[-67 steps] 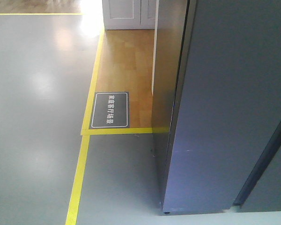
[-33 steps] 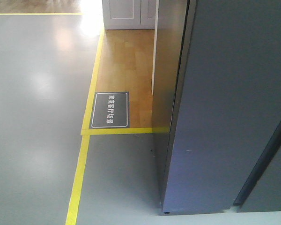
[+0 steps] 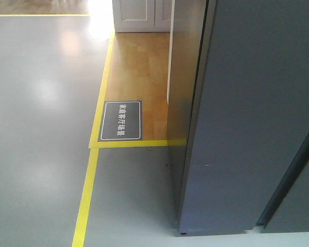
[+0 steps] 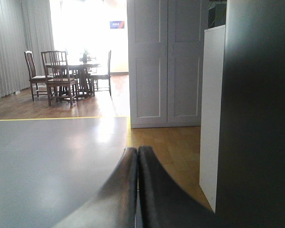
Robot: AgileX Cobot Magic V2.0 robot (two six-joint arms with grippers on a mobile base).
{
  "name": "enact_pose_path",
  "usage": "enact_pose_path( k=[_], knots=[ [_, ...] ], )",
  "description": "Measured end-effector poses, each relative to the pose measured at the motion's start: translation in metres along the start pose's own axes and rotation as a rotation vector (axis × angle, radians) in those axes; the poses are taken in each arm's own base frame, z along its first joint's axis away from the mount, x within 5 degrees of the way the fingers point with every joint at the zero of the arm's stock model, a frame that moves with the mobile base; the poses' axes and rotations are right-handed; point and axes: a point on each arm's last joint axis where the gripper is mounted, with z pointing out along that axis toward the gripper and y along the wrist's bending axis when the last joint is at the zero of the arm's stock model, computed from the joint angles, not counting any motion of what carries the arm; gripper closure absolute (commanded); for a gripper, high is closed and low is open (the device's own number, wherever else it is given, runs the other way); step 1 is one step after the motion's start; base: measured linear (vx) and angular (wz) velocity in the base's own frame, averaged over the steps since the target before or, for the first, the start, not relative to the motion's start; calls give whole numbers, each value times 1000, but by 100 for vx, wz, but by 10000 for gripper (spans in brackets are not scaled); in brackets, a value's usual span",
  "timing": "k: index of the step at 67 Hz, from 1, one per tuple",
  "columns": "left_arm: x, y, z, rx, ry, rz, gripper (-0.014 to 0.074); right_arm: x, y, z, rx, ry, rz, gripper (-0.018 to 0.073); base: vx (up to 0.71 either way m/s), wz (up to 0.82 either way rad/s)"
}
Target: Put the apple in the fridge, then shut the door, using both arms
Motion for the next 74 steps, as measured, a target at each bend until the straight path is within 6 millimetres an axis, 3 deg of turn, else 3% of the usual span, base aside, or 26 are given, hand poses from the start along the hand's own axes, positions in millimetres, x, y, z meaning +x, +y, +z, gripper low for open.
enact_pose_path(
  k=[16, 74],
  knots=[
    [0, 0, 0, 0, 0, 0, 603, -2, 0, 1, 4, -79, 51, 562, 0, 0],
    [0, 0, 0, 0, 0, 0, 603, -2, 0, 1, -6, -82, 54, 562, 0, 0]
  ],
)
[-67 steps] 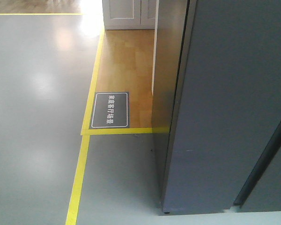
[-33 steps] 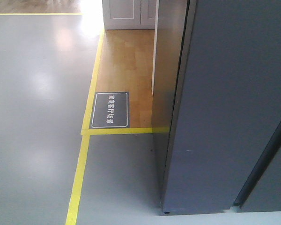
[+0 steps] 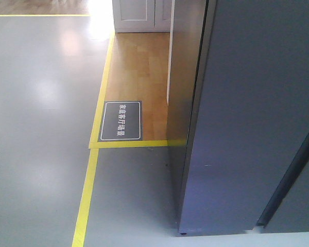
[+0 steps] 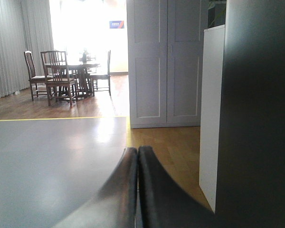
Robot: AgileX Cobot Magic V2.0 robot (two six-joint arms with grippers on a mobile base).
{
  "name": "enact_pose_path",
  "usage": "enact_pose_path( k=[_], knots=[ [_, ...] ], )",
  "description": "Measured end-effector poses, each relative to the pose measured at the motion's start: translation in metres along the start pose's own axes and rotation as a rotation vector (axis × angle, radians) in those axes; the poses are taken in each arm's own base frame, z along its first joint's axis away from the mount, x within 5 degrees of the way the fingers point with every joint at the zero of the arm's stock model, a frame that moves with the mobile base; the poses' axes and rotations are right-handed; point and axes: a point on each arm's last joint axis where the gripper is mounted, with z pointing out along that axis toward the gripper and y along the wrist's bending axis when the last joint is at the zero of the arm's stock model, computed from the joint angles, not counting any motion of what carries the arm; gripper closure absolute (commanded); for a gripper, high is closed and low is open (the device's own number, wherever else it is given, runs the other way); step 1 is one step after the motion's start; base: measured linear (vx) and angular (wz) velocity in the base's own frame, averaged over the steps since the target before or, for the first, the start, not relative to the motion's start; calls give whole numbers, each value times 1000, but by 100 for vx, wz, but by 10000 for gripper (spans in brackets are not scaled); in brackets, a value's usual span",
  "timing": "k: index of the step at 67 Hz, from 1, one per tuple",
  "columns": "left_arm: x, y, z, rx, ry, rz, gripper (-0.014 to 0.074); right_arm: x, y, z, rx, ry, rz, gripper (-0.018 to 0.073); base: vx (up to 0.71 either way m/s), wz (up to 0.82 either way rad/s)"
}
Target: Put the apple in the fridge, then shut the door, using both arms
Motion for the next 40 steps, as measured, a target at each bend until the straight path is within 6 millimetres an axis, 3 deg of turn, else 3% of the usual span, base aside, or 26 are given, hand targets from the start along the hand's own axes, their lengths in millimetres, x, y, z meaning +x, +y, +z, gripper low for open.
enact_pose_path(
  k=[40],
  knots=[
    [0, 0, 0, 0, 0, 0, 603, 0, 0, 0, 2, -2, 3, 562, 0, 0]
  ],
)
